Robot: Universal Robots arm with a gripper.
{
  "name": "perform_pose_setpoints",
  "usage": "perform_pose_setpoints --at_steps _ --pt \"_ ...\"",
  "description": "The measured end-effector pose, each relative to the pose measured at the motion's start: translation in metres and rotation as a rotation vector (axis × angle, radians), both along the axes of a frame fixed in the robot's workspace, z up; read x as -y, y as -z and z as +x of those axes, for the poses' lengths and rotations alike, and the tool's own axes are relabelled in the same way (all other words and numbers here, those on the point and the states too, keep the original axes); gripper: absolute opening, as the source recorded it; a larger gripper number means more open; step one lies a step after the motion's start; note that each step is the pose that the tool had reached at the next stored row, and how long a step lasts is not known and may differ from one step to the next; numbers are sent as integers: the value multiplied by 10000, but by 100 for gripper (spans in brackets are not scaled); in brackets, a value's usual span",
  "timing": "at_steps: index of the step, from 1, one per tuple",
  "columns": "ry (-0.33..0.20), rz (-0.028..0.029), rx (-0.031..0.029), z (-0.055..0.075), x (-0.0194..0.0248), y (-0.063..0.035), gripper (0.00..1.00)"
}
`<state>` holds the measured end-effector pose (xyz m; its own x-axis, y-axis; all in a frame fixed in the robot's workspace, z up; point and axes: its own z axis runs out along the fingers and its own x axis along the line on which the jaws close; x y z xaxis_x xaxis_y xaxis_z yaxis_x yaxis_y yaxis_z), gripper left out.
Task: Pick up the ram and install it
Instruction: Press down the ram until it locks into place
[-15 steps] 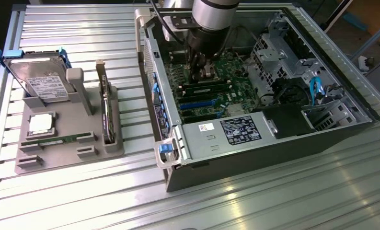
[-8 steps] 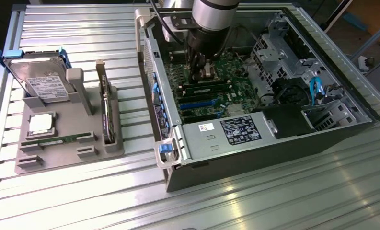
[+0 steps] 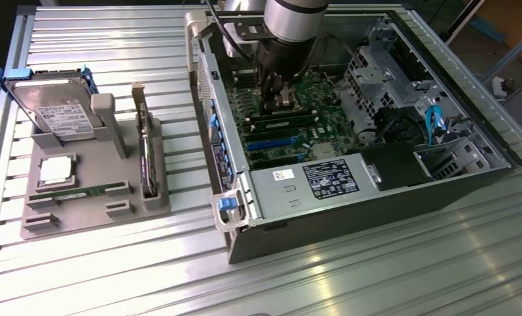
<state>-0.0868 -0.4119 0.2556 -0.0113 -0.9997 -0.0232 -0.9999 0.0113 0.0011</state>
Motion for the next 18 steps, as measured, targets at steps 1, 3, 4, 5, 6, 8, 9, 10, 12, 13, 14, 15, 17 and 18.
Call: perform_pose_setpoints --at_steps 1,3,4,5,6,8,9,10,12,13,14,15,17,18 --pt "0 0 0 0 0 0 11" --pt "1 3 0 18 -1 2 11" --pt "0 2 -3 37 0 1 11" --pt "1 1 -8 54 0 0 11" --pt "1 0 -14 73 0 0 11" --pt "0 0 -22 111 0 0 11" --pt "0 0 -24 130 0 0 11" --pt "0 0 -26 148 0 0 11" --pt "0 0 -28 196 0 0 11" --pt "1 0 -27 226 0 0 11" --pt "1 0 -27 243 0 0 11" --pt "0 1 -27 266 0 1 11" --pt "0 0 -28 319 0 1 11" --pt "0 1 -28 406 0 2 11"
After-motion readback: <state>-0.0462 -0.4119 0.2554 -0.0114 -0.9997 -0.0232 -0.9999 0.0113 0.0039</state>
